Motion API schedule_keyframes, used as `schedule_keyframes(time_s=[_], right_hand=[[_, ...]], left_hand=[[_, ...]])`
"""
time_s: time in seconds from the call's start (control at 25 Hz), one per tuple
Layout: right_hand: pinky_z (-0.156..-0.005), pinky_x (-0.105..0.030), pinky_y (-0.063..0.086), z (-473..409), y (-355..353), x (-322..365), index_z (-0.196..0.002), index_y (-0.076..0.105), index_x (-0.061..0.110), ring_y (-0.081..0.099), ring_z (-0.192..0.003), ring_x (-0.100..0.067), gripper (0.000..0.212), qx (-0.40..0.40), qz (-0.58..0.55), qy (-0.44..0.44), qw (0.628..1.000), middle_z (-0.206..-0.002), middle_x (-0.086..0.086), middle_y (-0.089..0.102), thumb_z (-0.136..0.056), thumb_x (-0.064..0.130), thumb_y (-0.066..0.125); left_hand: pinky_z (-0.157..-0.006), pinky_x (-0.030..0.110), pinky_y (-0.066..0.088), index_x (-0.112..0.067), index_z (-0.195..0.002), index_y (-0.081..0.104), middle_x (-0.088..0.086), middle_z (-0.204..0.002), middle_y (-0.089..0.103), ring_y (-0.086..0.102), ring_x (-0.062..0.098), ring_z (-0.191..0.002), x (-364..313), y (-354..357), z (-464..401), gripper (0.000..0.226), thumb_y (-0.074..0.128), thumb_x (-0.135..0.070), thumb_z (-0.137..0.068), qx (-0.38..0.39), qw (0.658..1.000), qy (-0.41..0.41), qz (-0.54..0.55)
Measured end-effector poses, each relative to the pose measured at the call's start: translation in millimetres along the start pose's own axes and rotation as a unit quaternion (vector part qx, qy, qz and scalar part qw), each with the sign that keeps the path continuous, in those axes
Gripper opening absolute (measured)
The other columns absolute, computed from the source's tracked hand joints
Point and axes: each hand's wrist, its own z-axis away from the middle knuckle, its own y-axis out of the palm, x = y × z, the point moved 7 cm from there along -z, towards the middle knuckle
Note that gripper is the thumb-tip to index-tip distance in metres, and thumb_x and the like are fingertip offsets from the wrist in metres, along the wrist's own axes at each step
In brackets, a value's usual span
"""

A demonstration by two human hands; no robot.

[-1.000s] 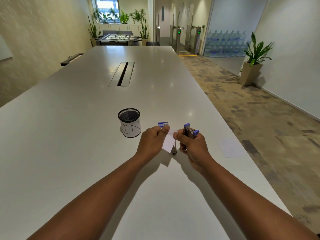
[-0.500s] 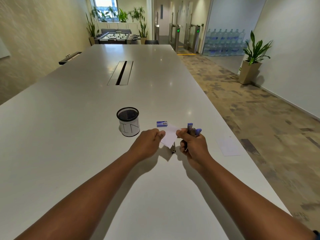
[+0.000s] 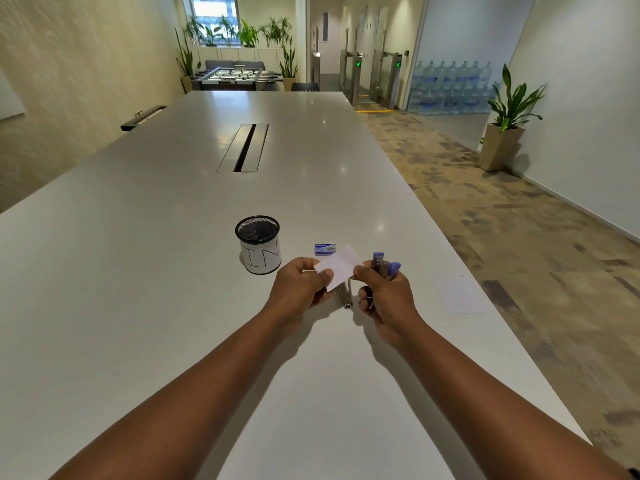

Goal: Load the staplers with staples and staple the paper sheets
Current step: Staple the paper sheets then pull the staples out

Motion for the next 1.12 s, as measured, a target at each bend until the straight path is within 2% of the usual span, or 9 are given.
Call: schedule_keyframes(time_s=[0.12,0.2,0.32,0.44,0.56,0.68,0.8,1.0,1.12], right_hand=[[-0.050,-0.028,0.037,5,4,-4,-0.099,0.057,0.018,0.041,-0.049,-0.011,0.015,0.018,0.051,0.009,0.999,-0.073,-0.001,0.054,-0.094,0.028,0.066],[-0.053,-0.030,0.037,9,9,-8,-0.103,0.052,0.020,0.044,-0.053,-0.012,0.026,0.053,0.076,0.030,0.995,-0.076,0.000,0.049,-0.090,0.042,0.060],[-0.055,-0.029,0.043,16,18,-13,-0.109,0.055,0.020,0.048,-0.063,-0.014,0.038,0.110,0.118,0.040,0.986,-0.079,0.000,0.050,-0.095,0.055,0.051],[-0.052,-0.028,0.047,20,25,-12,-0.113,0.058,0.022,0.051,-0.059,-0.012,0.034,0.139,0.112,0.023,0.984,-0.080,0.000,0.053,-0.101,0.053,0.053],[-0.059,-0.032,0.053,18,28,-9,-0.125,0.056,0.022,0.059,-0.067,-0.015,0.034,0.152,0.074,0.016,0.985,-0.090,-0.005,0.059,-0.099,0.044,0.060],[-0.062,-0.033,0.055,15,30,-8,-0.121,0.065,0.020,0.063,-0.081,-0.020,0.027,0.148,0.018,0.029,0.988,-0.093,-0.003,0.066,-0.097,0.031,0.068],[-0.061,-0.033,0.054,11,29,-8,-0.112,0.072,0.018,0.059,-0.080,-0.021,0.022,0.144,0.004,0.039,0.989,-0.087,-0.004,0.066,-0.093,0.028,0.073],[-0.069,-0.035,0.056,8,30,-7,-0.119,0.072,0.014,0.061,-0.085,-0.021,0.040,0.140,-0.006,0.045,0.989,-0.090,-0.004,0.070,-0.084,0.031,0.080],[-0.069,-0.036,0.056,9,34,-8,-0.123,0.070,0.012,0.062,-0.081,-0.019,0.051,0.146,-0.016,0.050,0.988,-0.091,-0.006,0.068,-0.078,0.033,0.081]], left_hand=[[-0.061,0.026,0.057,-0.012,-0.093,0.065,0.006,-0.084,0.076,0.074,0.026,-0.083,-7,-5,1,0.008,0.073,-0.013,-0.089,-0.035,0.998,0.023,0.050],[-0.058,0.024,0.056,-0.013,-0.094,0.067,0.001,-0.084,0.078,0.076,0.025,-0.085,-11,-9,1,0.008,0.073,-0.016,-0.090,-0.047,0.996,0.026,0.075],[-0.058,0.022,0.056,-0.012,-0.097,0.067,0.000,-0.085,0.078,0.075,0.020,-0.081,-16,-11,1,0.009,0.073,-0.017,-0.091,-0.057,0.994,0.029,0.086],[-0.064,0.024,0.058,-0.011,-0.093,0.069,-0.003,-0.086,0.076,0.073,0.013,-0.079,-19,-12,3,0.009,0.073,-0.018,-0.090,-0.068,0.995,0.051,0.052],[-0.064,0.024,0.057,-0.010,-0.089,0.070,-0.003,-0.080,0.076,0.072,0.010,-0.075,-17,-13,3,0.007,0.074,-0.017,-0.090,-0.061,0.996,0.054,0.022],[-0.066,0.025,0.058,-0.013,-0.080,0.070,0.002,-0.079,0.074,0.069,0.011,-0.071,-15,-10,4,0.011,0.075,-0.016,-0.089,-0.027,0.999,0.040,0.006],[-0.067,0.026,0.058,-0.015,-0.077,0.072,-0.001,-0.072,0.073,0.065,0.010,-0.065,-16,-9,3,0.012,0.074,-0.016,-0.089,-0.004,1.000,0.029,-0.008],[-0.061,0.023,0.055,-0.012,-0.081,0.072,0.001,-0.073,0.075,0.065,0.009,-0.061,-18,-11,2,0.010,0.073,-0.015,-0.090,0.007,1.000,0.021,-0.013],[-0.063,0.024,0.057,-0.009,-0.080,0.071,0.006,-0.077,0.076,0.067,0.012,-0.065,-17,-12,2,0.010,0.075,-0.013,-0.088,0.004,1.000,0.017,-0.005]])
